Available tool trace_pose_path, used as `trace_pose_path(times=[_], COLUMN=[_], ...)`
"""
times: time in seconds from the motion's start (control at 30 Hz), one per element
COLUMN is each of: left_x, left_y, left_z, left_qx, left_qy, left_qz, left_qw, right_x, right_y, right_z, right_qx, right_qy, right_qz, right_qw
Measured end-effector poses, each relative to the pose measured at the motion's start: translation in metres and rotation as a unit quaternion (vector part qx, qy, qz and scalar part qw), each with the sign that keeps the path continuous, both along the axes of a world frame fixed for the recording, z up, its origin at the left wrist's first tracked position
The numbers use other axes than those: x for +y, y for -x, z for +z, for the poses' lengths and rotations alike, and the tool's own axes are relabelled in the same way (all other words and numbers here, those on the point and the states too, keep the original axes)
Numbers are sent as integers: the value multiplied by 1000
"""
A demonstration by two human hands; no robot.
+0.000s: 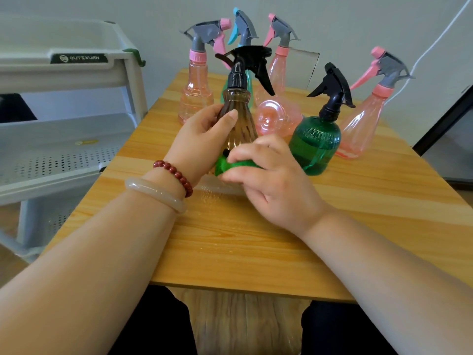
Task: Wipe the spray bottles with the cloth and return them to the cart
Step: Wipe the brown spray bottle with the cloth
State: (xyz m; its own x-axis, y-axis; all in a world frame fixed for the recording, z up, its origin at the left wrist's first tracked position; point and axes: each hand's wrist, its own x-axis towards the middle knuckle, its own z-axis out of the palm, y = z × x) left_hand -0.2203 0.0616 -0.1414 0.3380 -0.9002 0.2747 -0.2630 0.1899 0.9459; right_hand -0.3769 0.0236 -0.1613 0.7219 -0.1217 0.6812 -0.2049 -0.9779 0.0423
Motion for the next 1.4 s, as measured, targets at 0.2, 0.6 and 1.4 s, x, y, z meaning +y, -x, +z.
trace_pose_path(times=[0.2, 0.6, 1.4], left_x=[-2, -2, -4], left_y=[2, -1, -2], left_z=[-1, -2, -3], left_qx=[-6, 32, 78], left_qy=[-2, 2, -1], left_qz=[1, -14, -5], left_qw=[1000, 999, 997], right_x=[-6, 0, -23], right_y=[6, 0, -31], right_z=[8, 9, 30], right_qx=[-34, -152, -213], right_qy=[-7, -213, -375], right_qz=[-13, -81, -118], right_qw=[999, 962, 894])
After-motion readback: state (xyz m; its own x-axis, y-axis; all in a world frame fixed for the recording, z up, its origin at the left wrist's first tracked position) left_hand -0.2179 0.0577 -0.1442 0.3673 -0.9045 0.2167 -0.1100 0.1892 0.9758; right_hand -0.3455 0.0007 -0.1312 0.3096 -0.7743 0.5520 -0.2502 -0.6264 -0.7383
